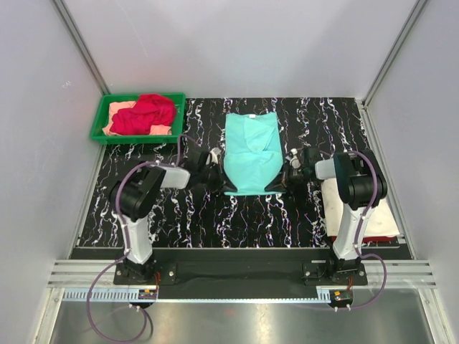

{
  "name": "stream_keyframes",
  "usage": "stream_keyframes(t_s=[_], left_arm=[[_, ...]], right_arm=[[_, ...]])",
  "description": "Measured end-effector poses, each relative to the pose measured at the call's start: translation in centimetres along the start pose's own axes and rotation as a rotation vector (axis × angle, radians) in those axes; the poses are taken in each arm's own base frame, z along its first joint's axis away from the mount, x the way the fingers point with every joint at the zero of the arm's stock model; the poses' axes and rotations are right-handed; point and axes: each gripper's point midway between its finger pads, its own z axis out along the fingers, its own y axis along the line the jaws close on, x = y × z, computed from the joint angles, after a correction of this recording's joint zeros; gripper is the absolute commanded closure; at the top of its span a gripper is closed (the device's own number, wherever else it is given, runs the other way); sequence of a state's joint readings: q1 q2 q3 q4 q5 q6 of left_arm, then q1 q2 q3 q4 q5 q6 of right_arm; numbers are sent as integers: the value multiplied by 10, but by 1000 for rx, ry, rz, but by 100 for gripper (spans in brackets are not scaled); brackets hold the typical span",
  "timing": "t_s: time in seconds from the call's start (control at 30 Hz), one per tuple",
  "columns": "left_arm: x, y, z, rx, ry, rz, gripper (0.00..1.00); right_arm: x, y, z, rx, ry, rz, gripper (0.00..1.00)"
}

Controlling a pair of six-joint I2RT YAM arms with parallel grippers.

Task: Fold and stack the t-shirts
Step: Fold the tshirt

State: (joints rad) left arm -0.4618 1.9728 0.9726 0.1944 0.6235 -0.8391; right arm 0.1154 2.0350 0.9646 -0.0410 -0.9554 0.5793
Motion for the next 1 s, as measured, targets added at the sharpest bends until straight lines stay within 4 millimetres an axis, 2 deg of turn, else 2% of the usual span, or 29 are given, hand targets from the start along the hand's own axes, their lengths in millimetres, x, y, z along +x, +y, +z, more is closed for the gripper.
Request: stream_keyframes(t_s=[0.1, 0.23, 0.3, 0.37, 0.43, 0.5, 0.6, 0.7, 0.8, 0.87, 1.0], left_arm=[[31, 12, -21, -31, 28, -18, 100], [71, 23, -50, -74, 69, -28, 100], [88, 23, -62, -105, 95, -10, 97], [101, 11, -72, -107, 117, 39, 94], [106, -5, -82, -87, 120, 81, 89], [100, -23, -91, -63, 100, 117, 87], [76, -51, -96, -22, 50, 178, 88], [44, -63, -91, 8, 6, 189, 89], [15, -49, -75, -8, -12, 151, 92], [-1, -31, -61, -32, -10, 114, 93], [-14, 8, -37, -92, 23, 58, 98]], right_arm=[[34, 1, 6, 16, 45, -16, 97], [100, 10, 25, 52, 155, -51, 96], [128, 13, 23, 71, 194, -34, 95], [140, 17, 12, 94, 195, -5, 94], [135, 30, 2, 105, 159, -20, 92], [120, 51, -5, 91, 120, -59, 90], [91, 72, -10, 64, 59, -107, 89], [61, 73, -7, 63, 26, -108, 89], [37, 60, 5, 86, 28, -86, 89], [23, 49, 15, 97, 36, -63, 89], [5, 19, 25, 119, 38, -4, 90]])
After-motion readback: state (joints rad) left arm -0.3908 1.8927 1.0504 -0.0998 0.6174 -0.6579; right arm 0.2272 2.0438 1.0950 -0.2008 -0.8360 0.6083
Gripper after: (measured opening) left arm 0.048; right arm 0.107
